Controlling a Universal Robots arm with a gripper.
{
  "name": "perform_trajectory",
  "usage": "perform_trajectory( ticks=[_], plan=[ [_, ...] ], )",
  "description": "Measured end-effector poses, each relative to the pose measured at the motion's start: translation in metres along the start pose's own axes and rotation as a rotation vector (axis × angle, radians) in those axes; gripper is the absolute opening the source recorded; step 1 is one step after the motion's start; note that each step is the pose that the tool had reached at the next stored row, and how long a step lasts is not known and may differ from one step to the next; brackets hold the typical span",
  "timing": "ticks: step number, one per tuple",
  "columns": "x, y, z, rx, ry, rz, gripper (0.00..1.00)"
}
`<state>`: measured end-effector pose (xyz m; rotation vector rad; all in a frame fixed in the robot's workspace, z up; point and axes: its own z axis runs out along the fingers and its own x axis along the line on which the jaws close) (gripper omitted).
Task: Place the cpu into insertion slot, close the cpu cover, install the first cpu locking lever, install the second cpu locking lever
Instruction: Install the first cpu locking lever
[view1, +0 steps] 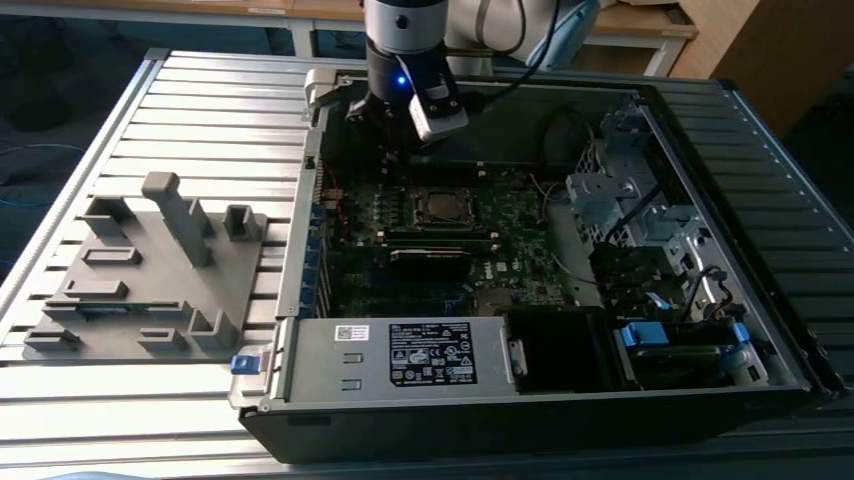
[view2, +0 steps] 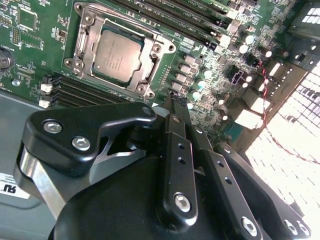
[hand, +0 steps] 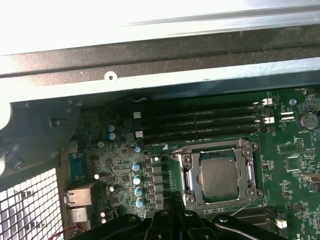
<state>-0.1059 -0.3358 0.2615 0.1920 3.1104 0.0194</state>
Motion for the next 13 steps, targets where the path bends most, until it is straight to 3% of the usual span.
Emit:
perform_trajectory(
  ticks=[6, 8, 13],
  plan=[
    [0.0, 0.0, -0.0006, -0.0001, 0.0, 0.0, 0.1],
    [-0.0001, 0.0, -0.0005, 0.0002, 0.0025, 0.0, 0.1],
    [0.0, 0.0, 0.0002, 0.0042, 0.034, 0.0, 0.1]
  ],
)
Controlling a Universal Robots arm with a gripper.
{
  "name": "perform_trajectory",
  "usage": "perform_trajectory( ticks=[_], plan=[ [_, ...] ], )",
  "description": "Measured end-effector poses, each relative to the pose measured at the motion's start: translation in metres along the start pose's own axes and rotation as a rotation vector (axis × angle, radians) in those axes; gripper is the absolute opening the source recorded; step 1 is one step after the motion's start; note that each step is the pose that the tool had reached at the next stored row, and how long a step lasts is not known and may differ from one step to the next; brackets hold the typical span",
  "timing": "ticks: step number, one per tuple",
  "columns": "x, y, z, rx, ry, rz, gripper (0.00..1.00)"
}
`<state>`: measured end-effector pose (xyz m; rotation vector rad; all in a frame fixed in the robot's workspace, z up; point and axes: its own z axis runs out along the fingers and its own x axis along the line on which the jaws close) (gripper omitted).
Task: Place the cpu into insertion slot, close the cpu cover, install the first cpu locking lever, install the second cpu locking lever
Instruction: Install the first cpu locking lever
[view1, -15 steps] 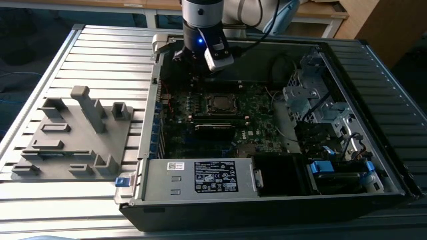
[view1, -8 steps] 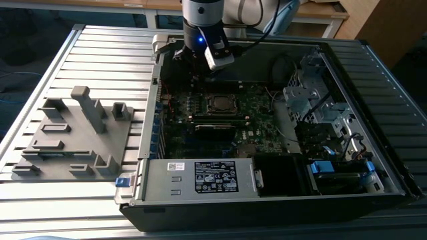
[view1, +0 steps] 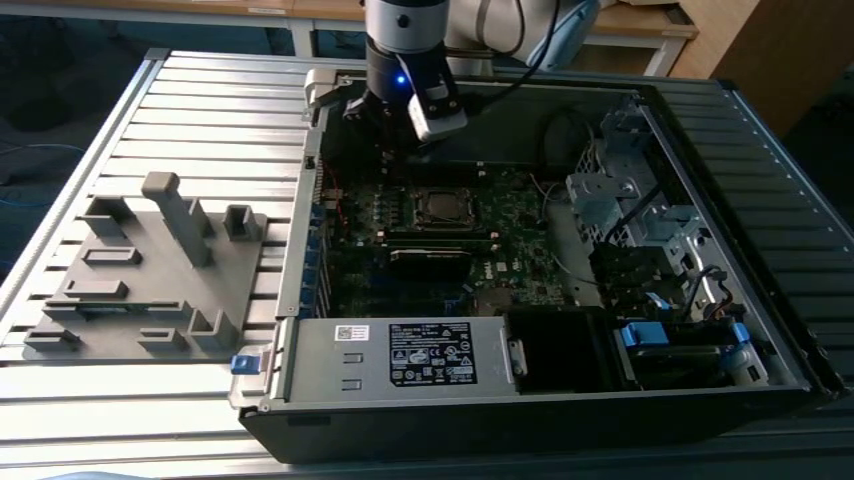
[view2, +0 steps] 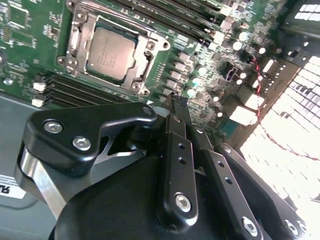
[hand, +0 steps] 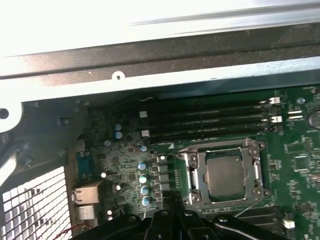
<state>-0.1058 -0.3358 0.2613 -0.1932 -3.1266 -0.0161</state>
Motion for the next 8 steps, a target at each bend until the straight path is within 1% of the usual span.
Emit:
perform_trajectory(
  ticks=[1, 2, 6, 7, 8],
  plan=[
    [0.0, 0.0, 0.0001, 0.0006, 0.0048, 0.0, 0.1],
    [0.0001, 0.0, 0.0, 0.0009, 0.0066, 0.0, 0.1],
    [0.0, 0.0, 0.0001, 0.0006, 0.0075, 0.0, 0.1],
    [0.0, -0.0001, 0.0002, -0.0031, 0.0079, 0.0, 0.1],
    [0.0, -0.0002, 0.0002, -0.0132, 0.0091, 0.0, 0.1]
  ],
)
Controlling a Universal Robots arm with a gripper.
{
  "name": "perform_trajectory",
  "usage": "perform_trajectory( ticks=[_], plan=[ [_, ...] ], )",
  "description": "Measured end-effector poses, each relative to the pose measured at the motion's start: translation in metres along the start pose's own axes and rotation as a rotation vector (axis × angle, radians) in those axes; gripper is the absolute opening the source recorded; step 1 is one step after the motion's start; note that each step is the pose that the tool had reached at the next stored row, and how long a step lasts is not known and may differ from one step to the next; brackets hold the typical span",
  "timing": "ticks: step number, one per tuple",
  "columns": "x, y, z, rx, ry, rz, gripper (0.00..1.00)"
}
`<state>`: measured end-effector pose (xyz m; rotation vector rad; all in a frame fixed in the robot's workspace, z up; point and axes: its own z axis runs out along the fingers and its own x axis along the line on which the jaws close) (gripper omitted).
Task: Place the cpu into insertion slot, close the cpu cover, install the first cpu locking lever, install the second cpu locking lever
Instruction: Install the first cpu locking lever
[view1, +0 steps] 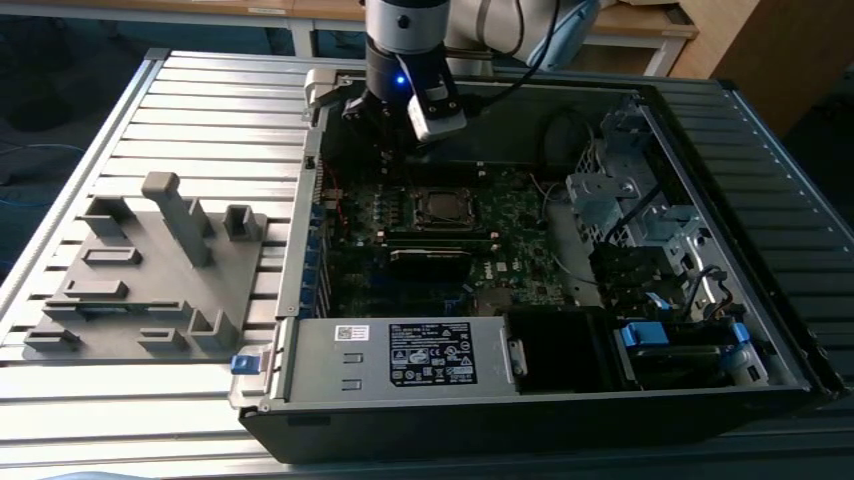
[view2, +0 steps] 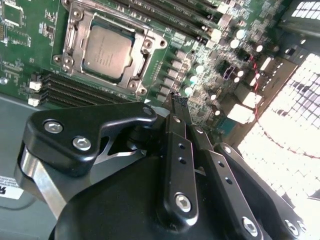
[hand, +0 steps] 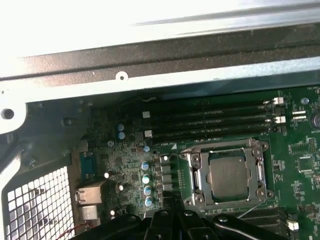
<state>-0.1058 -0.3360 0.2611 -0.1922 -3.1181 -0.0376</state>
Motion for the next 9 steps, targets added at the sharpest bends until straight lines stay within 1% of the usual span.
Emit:
perform_trajectory(
  ticks=[2, 3, 4, 7, 8, 9],
  plan=[
    [0.0002, -0.0004, -0.0001, -0.0279, 0.0035, 0.0, 0.1],
    [0.0004, -0.0007, -0.0001, -0.038, 0.0047, 0.0, 0.1],
    [0.0007, -0.0009, -0.0001, -0.0418, 0.0053, 0.0, 0.1],
    [0.0029, -0.0015, 0.0, -0.0458, 0.0057, -0.001, 0.1],
    [0.0039, -0.0018, 0.0, -0.053, 0.0067, -0.001, 0.1],
    [0.0045, -0.0022, 0.0, -0.0667, 0.0084, -0.001, 0.1]
  ],
)
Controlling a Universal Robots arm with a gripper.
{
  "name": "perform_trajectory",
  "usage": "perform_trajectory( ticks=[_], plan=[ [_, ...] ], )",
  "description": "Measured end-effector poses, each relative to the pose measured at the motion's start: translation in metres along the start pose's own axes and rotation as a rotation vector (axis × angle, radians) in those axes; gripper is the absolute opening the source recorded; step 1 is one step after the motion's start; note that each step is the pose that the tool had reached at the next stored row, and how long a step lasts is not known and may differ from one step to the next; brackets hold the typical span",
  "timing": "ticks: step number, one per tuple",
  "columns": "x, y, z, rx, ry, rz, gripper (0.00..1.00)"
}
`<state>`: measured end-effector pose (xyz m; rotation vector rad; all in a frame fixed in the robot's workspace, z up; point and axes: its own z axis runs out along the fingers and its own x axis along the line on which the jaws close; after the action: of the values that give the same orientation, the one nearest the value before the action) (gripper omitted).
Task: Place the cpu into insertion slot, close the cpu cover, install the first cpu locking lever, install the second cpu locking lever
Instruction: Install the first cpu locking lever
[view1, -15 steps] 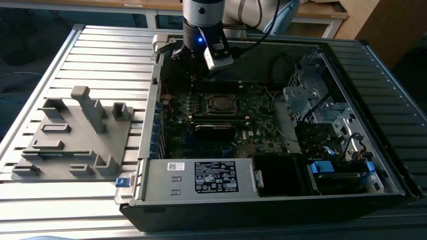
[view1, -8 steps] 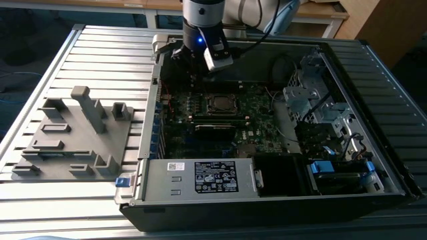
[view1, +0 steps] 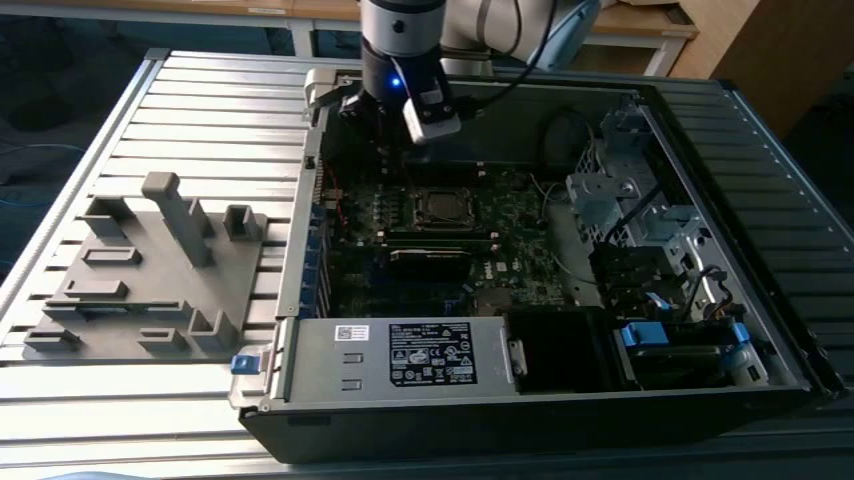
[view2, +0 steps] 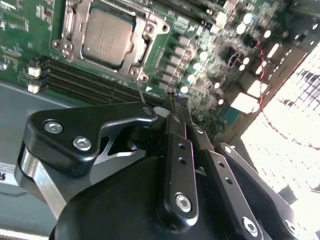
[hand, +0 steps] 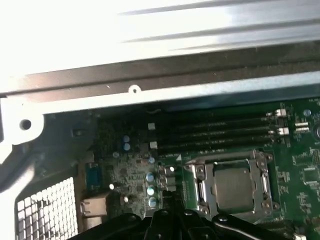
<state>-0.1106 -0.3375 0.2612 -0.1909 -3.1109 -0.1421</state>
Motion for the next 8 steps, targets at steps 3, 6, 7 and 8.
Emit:
perform_trajectory(
  ticks=[3, 6, 7, 8],
  plan=[
    [0.002, -0.0009, -0.0001, -0.0374, 0.0047, 0.0, 0.1],
    [0.0037, -0.0018, 0.0, -0.0675, 0.0082, -0.001, 0.1],
    [0.0043, -0.0021, 0.0, -0.0724, 0.0088, -0.001, 0.1],
    [0.0051, -0.0023, 0.0, -0.077, 0.0094, -0.001, 0.1]
  ],
)
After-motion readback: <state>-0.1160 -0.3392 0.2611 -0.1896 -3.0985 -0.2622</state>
